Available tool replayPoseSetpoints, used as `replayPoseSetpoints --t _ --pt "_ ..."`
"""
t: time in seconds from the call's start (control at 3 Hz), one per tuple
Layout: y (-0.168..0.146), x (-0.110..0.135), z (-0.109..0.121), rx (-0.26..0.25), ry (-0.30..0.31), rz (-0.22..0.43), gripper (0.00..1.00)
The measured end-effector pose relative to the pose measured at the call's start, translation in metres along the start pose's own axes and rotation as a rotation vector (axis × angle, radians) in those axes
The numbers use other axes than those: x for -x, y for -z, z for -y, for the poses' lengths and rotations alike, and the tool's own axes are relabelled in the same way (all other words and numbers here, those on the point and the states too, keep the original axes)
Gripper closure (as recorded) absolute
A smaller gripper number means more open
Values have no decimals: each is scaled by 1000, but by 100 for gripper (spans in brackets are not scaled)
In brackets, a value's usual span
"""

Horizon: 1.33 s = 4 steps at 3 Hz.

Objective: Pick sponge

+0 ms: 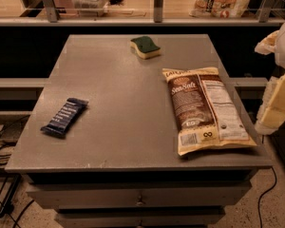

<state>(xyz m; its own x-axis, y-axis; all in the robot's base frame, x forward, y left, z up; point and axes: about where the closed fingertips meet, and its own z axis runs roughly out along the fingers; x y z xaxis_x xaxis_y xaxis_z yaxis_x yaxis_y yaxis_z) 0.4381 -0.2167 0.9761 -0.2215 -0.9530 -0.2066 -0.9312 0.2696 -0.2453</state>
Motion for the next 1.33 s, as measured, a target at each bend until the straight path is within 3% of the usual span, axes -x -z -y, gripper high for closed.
replayPoseSetpoints --t 0.33,0.67,1.0,1.33 --pt "2 1 1 -9 -3 12 0" --pt "0 9 5 -24 -8 100 0" --pt "-3 36 22 -77 19 271 0" --pt "-11 63 50 -139 49 358 0"
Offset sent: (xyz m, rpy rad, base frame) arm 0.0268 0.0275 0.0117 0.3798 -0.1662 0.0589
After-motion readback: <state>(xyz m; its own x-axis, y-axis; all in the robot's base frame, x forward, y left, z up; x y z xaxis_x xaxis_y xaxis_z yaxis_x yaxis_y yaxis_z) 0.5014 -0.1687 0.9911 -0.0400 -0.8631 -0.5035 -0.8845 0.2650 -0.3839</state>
